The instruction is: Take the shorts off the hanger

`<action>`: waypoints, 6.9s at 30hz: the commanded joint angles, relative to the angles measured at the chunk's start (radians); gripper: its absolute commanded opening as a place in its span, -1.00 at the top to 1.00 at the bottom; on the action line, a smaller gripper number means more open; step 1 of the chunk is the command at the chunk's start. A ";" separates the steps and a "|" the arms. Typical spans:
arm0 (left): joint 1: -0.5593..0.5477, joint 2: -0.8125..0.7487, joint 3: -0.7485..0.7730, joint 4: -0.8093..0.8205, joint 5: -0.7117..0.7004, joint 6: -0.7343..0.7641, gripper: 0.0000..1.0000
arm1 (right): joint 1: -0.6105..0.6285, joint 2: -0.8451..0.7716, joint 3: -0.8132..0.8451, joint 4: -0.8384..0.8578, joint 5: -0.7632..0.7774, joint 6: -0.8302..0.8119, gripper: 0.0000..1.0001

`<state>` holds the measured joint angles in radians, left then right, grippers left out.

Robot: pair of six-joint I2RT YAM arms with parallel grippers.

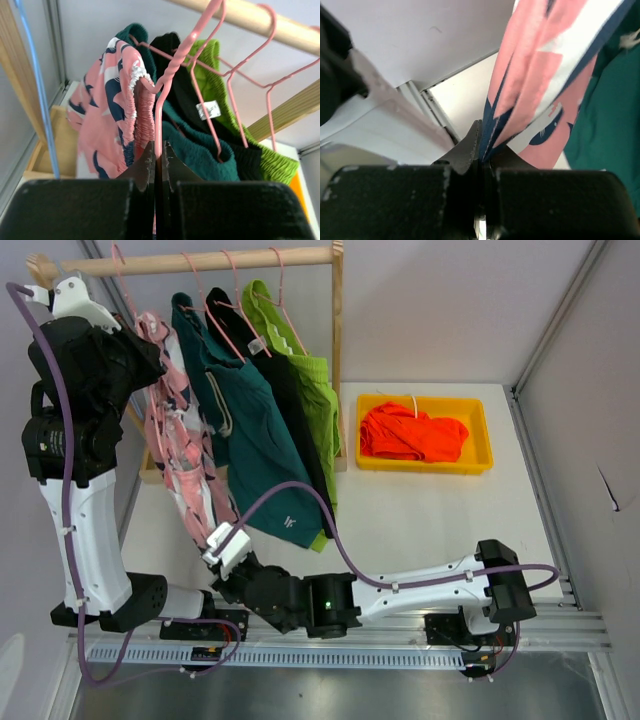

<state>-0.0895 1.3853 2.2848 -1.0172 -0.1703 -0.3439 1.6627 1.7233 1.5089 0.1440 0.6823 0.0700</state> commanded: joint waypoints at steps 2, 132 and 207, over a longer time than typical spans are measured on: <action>0.005 0.003 0.041 0.115 -0.041 0.046 1.00 | 0.038 -0.007 -0.010 0.023 0.095 0.093 1.00; 0.220 0.349 0.140 0.158 0.129 -0.061 1.00 | -0.850 -0.992 -1.047 -0.132 -0.481 0.468 -0.99; -0.116 0.373 0.018 0.284 0.066 -0.139 0.45 | -0.722 -1.176 -1.026 -0.376 -0.259 0.427 -0.99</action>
<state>-0.1944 1.7458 2.2707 -0.7650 -0.0948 -0.4923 0.9386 0.5514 0.4564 -0.2562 0.3893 0.5140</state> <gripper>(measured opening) 0.285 0.993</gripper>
